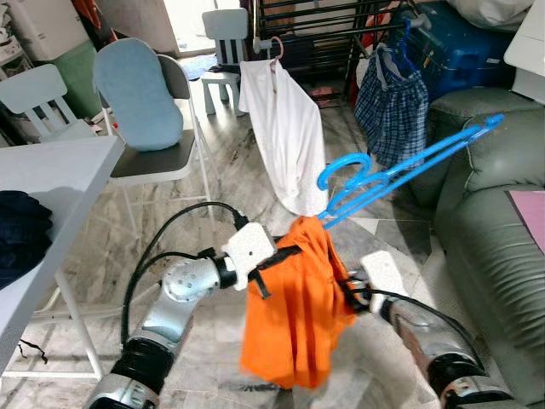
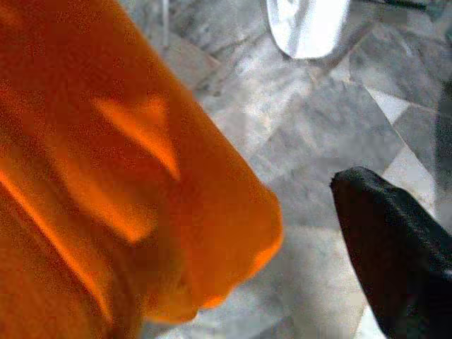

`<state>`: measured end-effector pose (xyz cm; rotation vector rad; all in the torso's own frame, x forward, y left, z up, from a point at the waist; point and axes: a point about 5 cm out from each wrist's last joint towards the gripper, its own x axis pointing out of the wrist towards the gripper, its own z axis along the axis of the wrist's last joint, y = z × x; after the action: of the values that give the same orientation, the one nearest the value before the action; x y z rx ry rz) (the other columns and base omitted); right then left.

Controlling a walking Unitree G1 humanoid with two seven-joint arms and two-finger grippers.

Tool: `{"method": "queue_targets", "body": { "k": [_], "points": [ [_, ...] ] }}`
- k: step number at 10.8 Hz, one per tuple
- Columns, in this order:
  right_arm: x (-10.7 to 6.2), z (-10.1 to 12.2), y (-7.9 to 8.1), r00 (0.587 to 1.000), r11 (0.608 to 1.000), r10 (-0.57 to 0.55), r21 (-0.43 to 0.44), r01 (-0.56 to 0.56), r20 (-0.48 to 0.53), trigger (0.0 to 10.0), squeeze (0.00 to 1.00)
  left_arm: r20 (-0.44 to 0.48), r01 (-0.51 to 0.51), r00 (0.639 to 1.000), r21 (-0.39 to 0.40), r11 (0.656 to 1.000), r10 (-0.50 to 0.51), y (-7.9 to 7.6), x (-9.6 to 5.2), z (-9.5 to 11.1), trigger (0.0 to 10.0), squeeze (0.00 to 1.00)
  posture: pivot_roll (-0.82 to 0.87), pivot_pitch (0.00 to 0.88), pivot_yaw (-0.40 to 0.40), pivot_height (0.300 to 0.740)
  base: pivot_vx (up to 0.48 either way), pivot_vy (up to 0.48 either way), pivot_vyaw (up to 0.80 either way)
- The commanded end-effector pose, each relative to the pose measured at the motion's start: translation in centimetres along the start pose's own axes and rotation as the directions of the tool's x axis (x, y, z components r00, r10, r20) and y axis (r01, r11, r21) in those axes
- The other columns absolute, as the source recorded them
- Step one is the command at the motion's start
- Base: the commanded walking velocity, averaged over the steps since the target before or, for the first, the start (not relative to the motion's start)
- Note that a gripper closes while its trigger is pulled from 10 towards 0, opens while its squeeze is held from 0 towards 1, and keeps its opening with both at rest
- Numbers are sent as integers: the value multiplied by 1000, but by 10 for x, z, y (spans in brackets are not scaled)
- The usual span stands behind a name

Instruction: Hang hanger

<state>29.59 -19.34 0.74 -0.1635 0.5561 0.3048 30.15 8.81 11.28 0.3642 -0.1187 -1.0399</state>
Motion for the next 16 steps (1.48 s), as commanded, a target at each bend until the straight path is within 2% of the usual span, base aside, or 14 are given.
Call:
{"method": "queue_targets", "body": {
  "k": [1, 2, 3, 4, 5, 6, 7, 8, 10, 12, 13, 16],
  "points": [
    [-3, -12, -1, 999, 999, -9, 43, 11, -41, 0, 0, 16, -67, 998, 23, 998, 66, 18, -7, 7, 10000, 0, -169, 0, 109, 740, 0, 0, 0],
    [-7, -20, -6, 998, 999, -14, 47, 16, -59, 0, 0, 4, -86, 996, 26, 996, 85, 22, -10, 5, 10000, 0, -169, 0, 107, 740, 0, 0, 0],
    [-16, -29, -19, 997, 996, -40, 80, 45, -72, 0, 0, -18, -121, 992, 30, 992, 122, 29, -16, 1, 10000, 0, -170, 0, 104, 740, 0, 0, 0],
    [-25, -30, -38, 993, 989, -100, 101, 106, -64, 0, 0, -42, -148, 988, 26, 989, 149, 34, -24, -5, 10000, 0, -170, 0, 104, 740, 0, 0, 0],
    [-31, -21, -56, 985, 977, -171, 128, 173, -26, 0, 0, -65, -172, 983, 13, 985, 172, 37, -31, -11, 10000, 0, -170, 0, 104, 740, 0, 0, 0],
    [-36, -1, -76, 962, 951, -270, 165, 261, 40, 0, 0, -89, -180, 980, 5, 984, 180, 37, -38, -17, 10000, 0, -170, 0, 104, 740, 0, 0, 0],
    [-40, 22, -96, 920, 906, -380, 236, 350, 98, 0, 0, -103, -188, 978, -34, 982, 184, 36, -43, -23, 10000, 0, -170, 0, 104, 740, 0, 0, 0],
    [-44, 58, -114, 862, 850, -478, 335, 405, 170, 0, 0, -115, -159, 983, -115, 981, 146, 32, -48, -29, 10000, 0, -208, 0, 130, 740, 0, 0, 0],
    [-47, 88, -125, 815, 806, -539, 410, 426, 213, 0, 0, -118, -55, 993, -282, 958, 23, 21, -54, -38, 10000, 0, -208, 0, 129, 740, 0, 0, 0],
    [-47, 96, -127, 811, 792, -550, 433, 430, 201, 0, 0, -103, 28, 992, -376, 926, -72, 9, -59, -42, 10000, 0, -206, 0, 129, 740, 0, 0, 0],
    [-43, 97, -123, 825, 801, -534, 424, 422, 188, 0, 0, -97, 84, 986, -422, 903, -137, 2, -60, -43, 10000, 0, -206, 0, 127, 740, 0, 0, 0],
    [-38, 99, -119, 847, 832, -502, 365, 418, 174, 0, 0, -121, 170, 961, -458, 872, -251, -9, -64, -48, 10000, 0, -216, 0, 132, 740, 0, 0, 0]
  ]
}}
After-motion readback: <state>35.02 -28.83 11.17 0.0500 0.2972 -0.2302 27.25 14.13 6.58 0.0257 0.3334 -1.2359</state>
